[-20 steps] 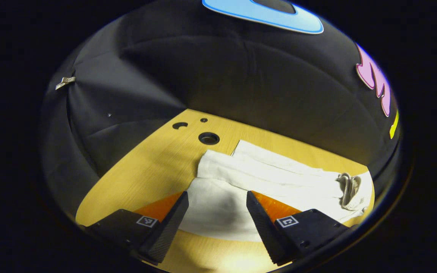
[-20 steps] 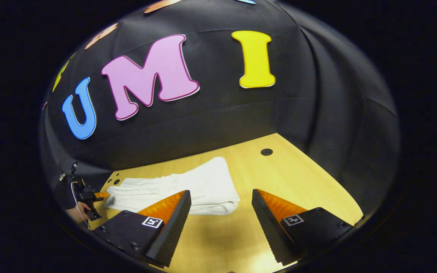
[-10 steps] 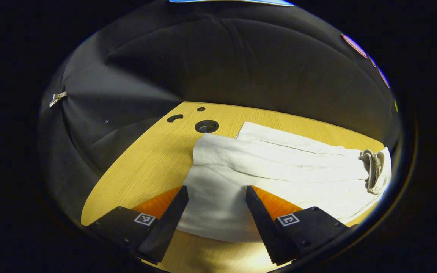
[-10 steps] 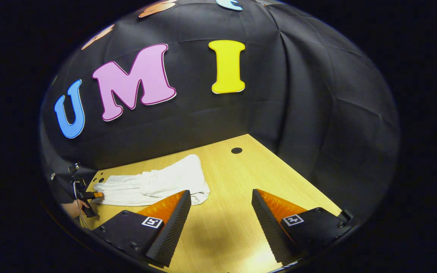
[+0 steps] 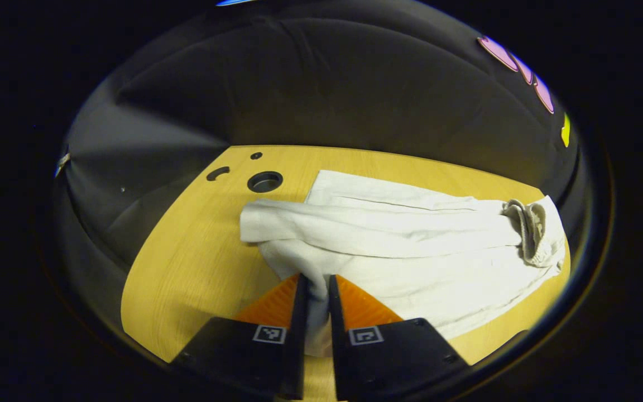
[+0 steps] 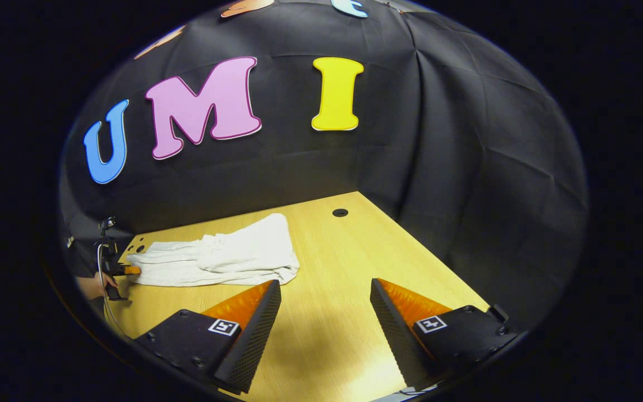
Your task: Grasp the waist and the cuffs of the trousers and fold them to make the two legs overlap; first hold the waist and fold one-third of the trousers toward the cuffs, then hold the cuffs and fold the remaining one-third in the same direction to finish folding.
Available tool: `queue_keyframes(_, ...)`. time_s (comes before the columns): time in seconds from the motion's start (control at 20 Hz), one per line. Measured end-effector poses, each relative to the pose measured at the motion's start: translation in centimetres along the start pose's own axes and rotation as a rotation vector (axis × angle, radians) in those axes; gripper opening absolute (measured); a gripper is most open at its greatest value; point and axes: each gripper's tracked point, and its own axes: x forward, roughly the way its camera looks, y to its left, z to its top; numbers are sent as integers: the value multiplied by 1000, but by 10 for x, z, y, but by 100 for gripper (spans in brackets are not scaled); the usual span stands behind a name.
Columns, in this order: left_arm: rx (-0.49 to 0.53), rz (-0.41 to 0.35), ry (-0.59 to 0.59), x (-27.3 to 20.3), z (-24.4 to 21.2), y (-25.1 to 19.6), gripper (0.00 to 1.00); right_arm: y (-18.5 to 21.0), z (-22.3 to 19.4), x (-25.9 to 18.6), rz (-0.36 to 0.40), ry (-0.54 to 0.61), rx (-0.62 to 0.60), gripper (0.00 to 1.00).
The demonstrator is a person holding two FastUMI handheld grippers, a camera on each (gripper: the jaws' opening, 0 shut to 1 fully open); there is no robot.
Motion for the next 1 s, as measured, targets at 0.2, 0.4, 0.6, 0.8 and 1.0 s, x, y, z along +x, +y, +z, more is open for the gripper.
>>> queue_keyframes(0.2, -39, -39, 16, -6, -5, -5, 7, -1, -4, -2, -2, 5, -7, 98)
queue_keyframes(0.4, -149, -52, 7, -10, -4, -13, 7, -10, -6, -14, -5, 2, -9, 98)
queue_keyframes(0.6, -280, -76, -42, -20, 7, -21, 6, -12, -1, -13, -3, -11, 5, 98)
queue_keyframes(0.8, -355, -130, -127, -45, 47, -40, 6, -21, -5, -13, 2, -12, 13, 98)
queue_keyframes(1.0, -370, -183, -184, -70, 82, -73, 6, -34, -9, -13, 6, -6, 61, 98)
